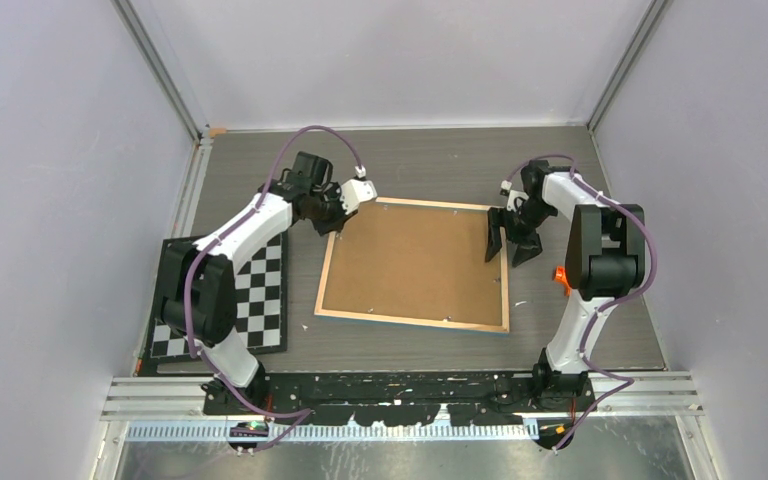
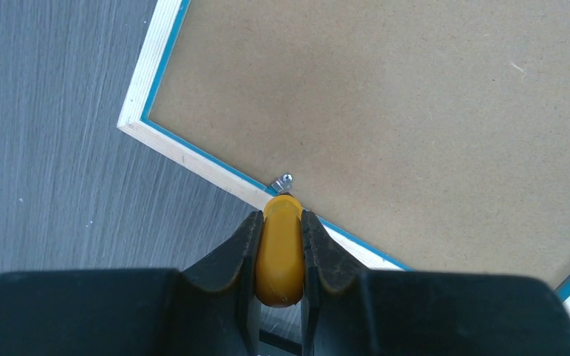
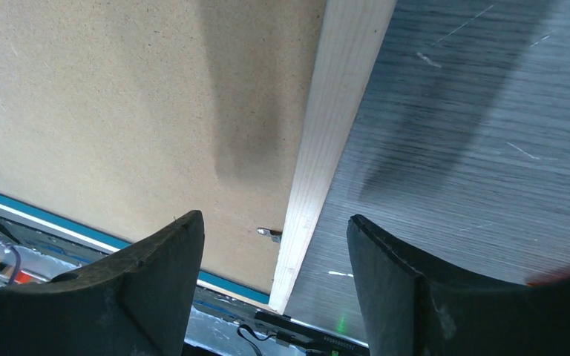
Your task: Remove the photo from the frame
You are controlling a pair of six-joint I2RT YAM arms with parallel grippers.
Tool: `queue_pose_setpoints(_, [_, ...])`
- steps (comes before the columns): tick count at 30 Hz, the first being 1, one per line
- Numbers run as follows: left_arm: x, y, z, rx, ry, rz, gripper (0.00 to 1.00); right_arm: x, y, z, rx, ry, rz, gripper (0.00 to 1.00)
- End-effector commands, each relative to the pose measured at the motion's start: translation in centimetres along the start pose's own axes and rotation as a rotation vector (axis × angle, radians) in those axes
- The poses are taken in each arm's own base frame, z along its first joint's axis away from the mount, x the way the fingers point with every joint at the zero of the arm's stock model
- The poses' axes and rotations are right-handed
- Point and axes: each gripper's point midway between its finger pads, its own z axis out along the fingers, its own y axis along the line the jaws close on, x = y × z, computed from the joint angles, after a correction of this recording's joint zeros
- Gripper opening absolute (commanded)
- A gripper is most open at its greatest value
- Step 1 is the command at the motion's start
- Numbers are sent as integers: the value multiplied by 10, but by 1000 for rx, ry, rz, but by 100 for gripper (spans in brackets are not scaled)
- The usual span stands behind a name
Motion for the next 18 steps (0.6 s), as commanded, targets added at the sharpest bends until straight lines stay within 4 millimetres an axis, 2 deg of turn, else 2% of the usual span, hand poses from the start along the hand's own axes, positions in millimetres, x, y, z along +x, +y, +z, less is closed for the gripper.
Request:
queue_pose_setpoints(1, [-7, 11, 3, -27, -43, 51, 0, -11, 2, -3, 9, -36, -27, 73])
queue_pose_setpoints(12, [-9, -2, -16, 35, -39, 96, 0, -11, -1, 1, 15, -27, -31, 73])
queue_pose_setpoints(18, [-2, -1, -14, 36, -23, 98, 0, -12, -3, 5, 19, -20, -29, 71])
